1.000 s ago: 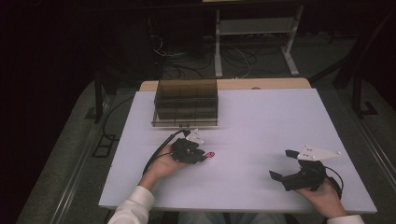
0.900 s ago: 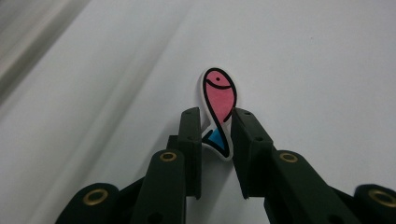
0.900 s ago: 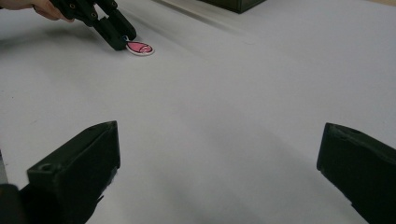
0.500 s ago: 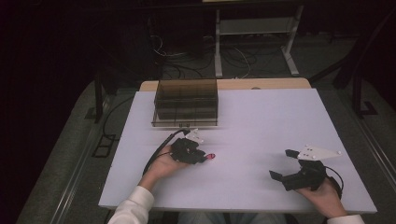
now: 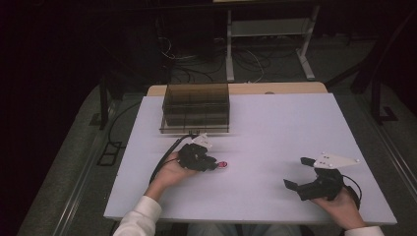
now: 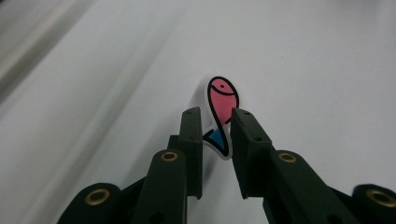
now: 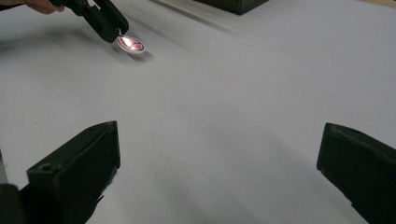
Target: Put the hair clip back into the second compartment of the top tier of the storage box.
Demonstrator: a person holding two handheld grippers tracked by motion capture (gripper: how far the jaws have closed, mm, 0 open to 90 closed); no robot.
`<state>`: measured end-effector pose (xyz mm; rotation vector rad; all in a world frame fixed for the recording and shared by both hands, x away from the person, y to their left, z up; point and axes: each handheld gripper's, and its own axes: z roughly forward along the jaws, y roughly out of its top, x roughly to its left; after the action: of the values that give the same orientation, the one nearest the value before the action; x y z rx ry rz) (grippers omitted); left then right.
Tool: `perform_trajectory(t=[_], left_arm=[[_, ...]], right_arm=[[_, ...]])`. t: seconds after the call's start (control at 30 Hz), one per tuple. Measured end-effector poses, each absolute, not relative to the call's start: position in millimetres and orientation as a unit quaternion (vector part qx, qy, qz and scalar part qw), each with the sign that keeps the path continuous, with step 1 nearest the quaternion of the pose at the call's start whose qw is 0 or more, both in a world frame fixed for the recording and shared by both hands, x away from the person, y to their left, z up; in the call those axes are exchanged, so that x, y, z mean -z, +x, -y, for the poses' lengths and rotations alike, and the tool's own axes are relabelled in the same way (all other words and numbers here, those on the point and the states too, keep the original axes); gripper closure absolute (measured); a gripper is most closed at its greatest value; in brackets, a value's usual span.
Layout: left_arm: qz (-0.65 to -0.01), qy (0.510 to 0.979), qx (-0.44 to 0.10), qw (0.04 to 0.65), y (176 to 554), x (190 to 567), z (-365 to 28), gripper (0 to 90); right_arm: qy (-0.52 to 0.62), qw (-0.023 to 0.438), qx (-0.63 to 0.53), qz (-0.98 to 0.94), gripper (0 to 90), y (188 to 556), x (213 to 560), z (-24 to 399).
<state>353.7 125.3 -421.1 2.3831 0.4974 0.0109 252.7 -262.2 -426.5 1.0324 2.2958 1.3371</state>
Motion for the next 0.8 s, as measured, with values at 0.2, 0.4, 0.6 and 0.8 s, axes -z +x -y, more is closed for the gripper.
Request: perform_trajectory(t=[0.2, 0.4, 0.6, 0.8], left_arm=[[-0.195, 0.911, 0.001, 0.363, 353.1, 413.5, -129.9, 74.4], [-0.2, 0.903, 0.004, 0.38, 353.4, 406.2, -135.1, 74.4], [-0.205, 0.897, 0.002, 0.392, 353.6, 400.1, -141.1, 74.5], [-0.214, 0.887, 0.0, 0.409, 355.4, 394.4, -149.3, 74.5]], right_arm=[[0.358, 0.146, -0.464, -0.797, 0.0, 252.7, 426.4, 262.1], [0.358, 0.146, -0.464, -0.797, 0.0, 252.9, 426.3, 262.3], [0.358, 0.146, -0.465, -0.797, 0.0, 252.8, 426.1, 262.4], [0.357, 0.146, -0.465, -0.797, 0.0, 252.7, 426.1, 262.3]])
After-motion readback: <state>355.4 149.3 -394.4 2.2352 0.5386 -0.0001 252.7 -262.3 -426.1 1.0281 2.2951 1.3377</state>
